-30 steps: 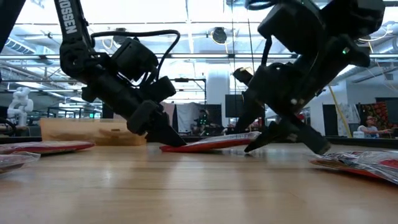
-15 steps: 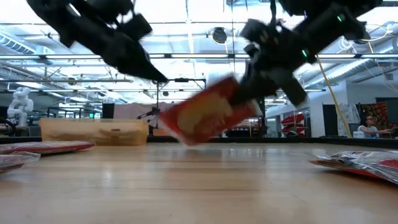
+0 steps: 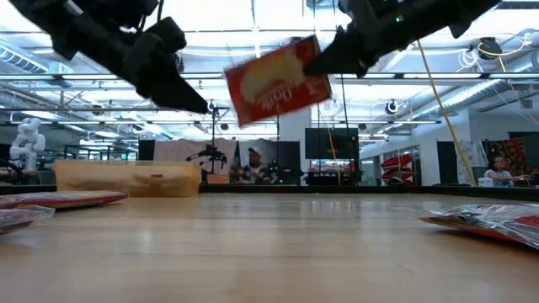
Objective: Sort popcorn bags into baskets
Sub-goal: Put the red popcorn bag into the orange bin
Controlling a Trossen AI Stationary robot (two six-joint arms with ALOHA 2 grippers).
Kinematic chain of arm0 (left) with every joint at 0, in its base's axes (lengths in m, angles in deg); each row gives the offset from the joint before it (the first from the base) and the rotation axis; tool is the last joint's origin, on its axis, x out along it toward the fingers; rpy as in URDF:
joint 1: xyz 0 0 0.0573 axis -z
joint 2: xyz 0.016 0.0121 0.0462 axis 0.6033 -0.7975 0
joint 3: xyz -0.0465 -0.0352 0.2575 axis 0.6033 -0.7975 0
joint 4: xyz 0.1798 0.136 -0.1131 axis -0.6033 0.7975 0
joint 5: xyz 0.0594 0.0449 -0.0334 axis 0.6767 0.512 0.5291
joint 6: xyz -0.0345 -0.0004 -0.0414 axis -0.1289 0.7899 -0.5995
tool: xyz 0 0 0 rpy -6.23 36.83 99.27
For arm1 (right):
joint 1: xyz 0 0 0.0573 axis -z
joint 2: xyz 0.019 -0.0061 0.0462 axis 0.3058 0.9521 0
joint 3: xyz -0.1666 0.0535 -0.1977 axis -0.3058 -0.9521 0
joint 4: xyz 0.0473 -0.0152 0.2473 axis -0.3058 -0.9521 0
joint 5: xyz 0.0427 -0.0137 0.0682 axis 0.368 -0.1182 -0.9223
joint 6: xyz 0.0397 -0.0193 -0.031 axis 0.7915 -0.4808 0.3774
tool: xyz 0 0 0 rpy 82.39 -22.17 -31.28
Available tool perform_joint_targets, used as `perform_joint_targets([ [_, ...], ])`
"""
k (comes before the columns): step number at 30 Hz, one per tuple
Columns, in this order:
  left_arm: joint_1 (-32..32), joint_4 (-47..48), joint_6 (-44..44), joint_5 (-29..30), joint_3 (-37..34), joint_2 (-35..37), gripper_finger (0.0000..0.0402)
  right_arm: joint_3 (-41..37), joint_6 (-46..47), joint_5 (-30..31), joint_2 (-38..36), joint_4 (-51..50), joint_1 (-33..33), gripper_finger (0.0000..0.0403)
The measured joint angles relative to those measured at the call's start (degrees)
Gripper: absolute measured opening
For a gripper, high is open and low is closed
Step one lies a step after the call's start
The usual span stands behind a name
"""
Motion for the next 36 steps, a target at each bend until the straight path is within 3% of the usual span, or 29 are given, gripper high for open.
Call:
perform_joint_targets([
  [6, 1.52, -22.26, -2.82, 0.13, -9.44, -0.02, 0.0173, -6.80, -4.79, -0.04, 1.74, 29.37, 0.57, 0.0013],
  [10, 1.17, -37.48, -1.07, 0.15, -12.37, 0.00, 0.0173, -7.44, -9.73, -0.16, 5.53, 42.56, 2.07, 0.0013],
  [17, -2.89, -46.95, 0.53, -0.98, -10.70, 0.04, 0.0173, -5.29, -9.94, -8.12, 15.83, 64.97, 6.24, 0.0013],
  [22, -6.93, -53.23, -3.81, -9.48, -10.30, -0.11, 0.0173, 0.78, -10.11, -11.91, 24.71, 73.01, 7.18, 0.0013],
  [27, -9.67, -57.56, -8.54, -16.44, -10.30, -0.24, 0.0173, 8.75, -11.43, -13.81, 30.12, 73.15, 7.13, 0.0013],
  [36, -11.14, -67.20, -10.01, -19.92, -10.28, -0.24, 0.0210, 18.38, -8.43, -18.15, 35.43, 72.50, 7.12, 0.0013],
])
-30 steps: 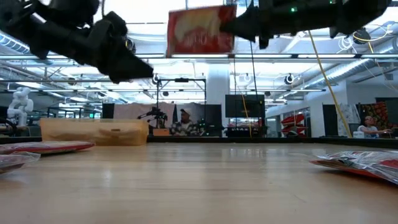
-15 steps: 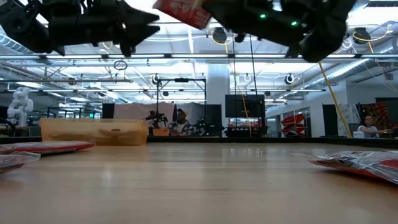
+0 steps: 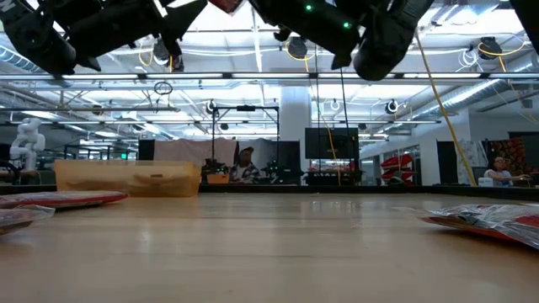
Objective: Sort popcorn bags into baskets
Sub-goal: Put the red popcorn bag into the orange bin
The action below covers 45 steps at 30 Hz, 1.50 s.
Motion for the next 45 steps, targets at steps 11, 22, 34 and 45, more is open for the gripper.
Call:
perform_joint_targets([
  [11, -0.33, -3.28, 1.78, -1.69, 0.00, 0.00, 0.0214, 1.33, 2.02, -0.04, 0.60, -1.10, -0.01, 0.0013],
  [22, -5.97, -6.32, -2.65, -4.46, 0.00, 0.00, 0.0083, 1.33, 3.27, 0.12, 0.58, -5.72, 0.61, 0.0013],
  [34, -21.76, -4.28, -20.13, -20.97, -0.02, 3.65, 0.0018, 1.31, 4.17, 8.77, 0.25, -18.41, 1.51, 0.0067],
  [45, -37.27, 15.82, -26.17, -34.13, 5.13, 11.68, 0.0018, 1.18, 6.30, 18.52, -2.49, -49.19, 1.26, 0.0166],
])
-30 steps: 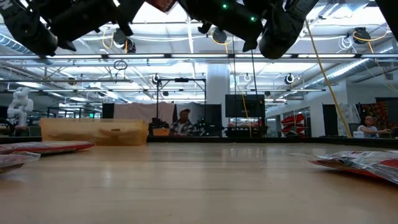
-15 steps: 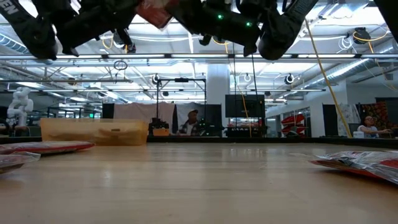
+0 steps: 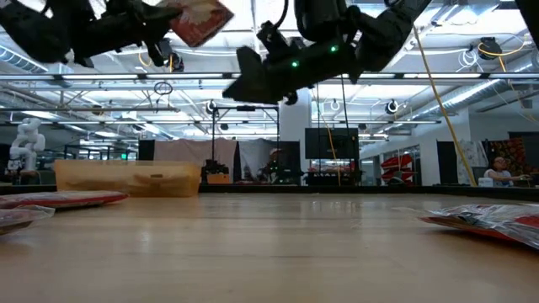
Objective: Sort popcorn bags into baskets
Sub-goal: Put the red popcorn bag into the orange bin
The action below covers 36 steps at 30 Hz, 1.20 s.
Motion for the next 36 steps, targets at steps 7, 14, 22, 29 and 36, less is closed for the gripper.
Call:
perform_joint_targets([
  [7, -6.28, 37.36, 17.78, -2.74, 11.69, 0.58, 0.0020, -0.15, 0.00, -0.48, -7.17, -27.07, -0.14, 0.0173],
  [14, -8.36, 59.86, 31.98, 8.34, 15.00, 0.62, 0.0023, -8.22, 2.31, -2.08, -14.03, -30.05, -0.85, 0.0165],
  [22, -7.79, 71.79, 35.63, 17.81, 15.00, 0.65, 0.0024, -21.22, 1.53, -2.01, -23.11, -15.14, -0.81, 0.0165],
  [29, -8.77, 76.42, 32.81, 19.42, 15.02, 1.50, 0.0025, -31.42, -1.77, -2.01, -28.25, -0.89, -0.81, 0.0165],
  [36, -8.92, 83.73, 34.02, 24.36, 15.02, 1.50, 0.0026, -35.75, -1.56, -2.01, -30.09, 2.08, -0.81, 0.0164],
])
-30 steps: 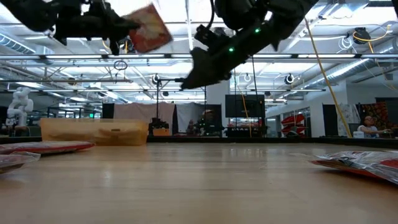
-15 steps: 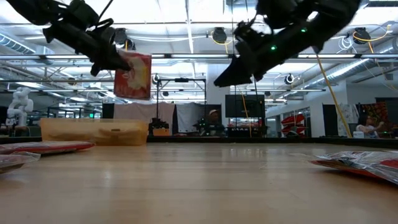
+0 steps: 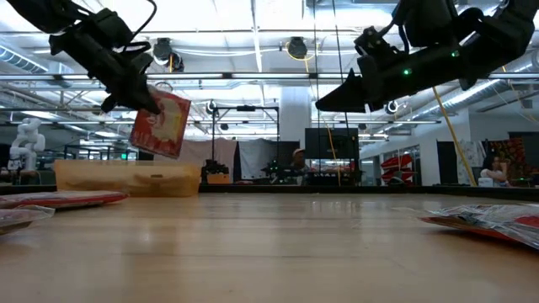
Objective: Sort popcorn bags into baskets
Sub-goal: Put the red popcorn bag into the orange bin
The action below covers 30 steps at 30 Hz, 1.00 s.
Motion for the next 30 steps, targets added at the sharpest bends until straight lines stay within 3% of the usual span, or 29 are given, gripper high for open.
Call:
perform_joint_targets([
  [16, -0.90, 0.59, 0.24, -0.09, -3.44, -0.02, 0.0026, -0.29, -0.59, 0.05, 0.04, -0.26, 0.00, 0.0165],
  [30, 1.77, -11.32, -5.28, -2.62, -9.58, -0.09, 0.0026, -0.27, -0.59, 0.11, 0.07, 1.46, 0.02, 0.0164],
])
